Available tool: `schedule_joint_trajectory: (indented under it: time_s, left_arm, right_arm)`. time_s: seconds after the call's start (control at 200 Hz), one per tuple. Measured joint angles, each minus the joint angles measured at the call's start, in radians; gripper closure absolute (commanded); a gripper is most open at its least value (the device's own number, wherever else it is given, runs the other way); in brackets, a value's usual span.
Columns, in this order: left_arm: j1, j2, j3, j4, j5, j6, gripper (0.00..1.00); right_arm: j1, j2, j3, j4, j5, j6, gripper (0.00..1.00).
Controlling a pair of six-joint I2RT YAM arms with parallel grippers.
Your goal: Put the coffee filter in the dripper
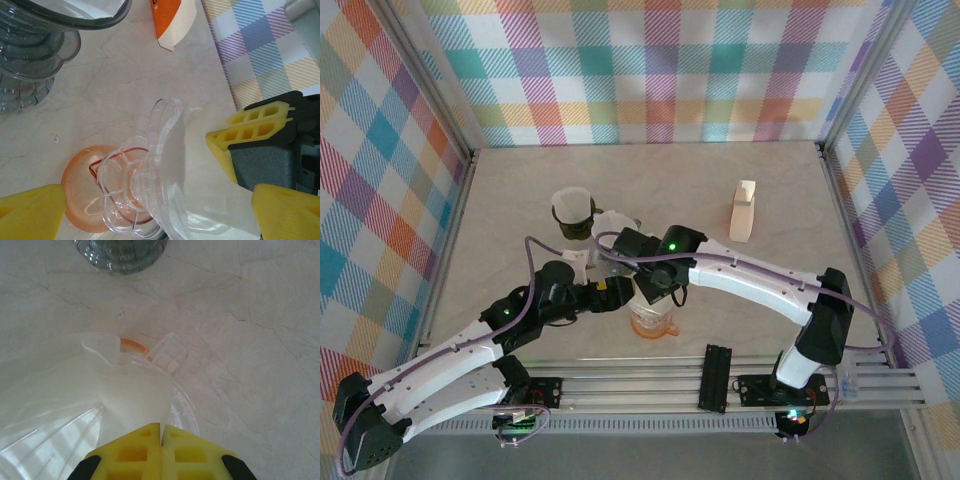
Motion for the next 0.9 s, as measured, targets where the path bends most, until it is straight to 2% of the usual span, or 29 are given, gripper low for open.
schedule_joint_trajectory:
  time_s: [0.475, 0.725, 0.9]
  left_arm:
    - [0.0, 0.001, -0.019, -0.017, -0.01, 0.002, 0.31]
    - [0.0, 0.002, -0.022, -0.042, -0.001, 0.006, 0.33]
    - [0.0, 0.002, -0.022, -0.051, 0.0, 0.009, 0.33]
  right_arm:
    - [0.001, 0.005, -0.013, 0.022, 0.006, 0.0, 0.98]
    - [0.003, -0.008, -0.016, 0.037, 0.009, 0.007, 0.75]
    - [0.004, -0.103, -0.069, 0.069, 0.034, 0.036, 0.61]
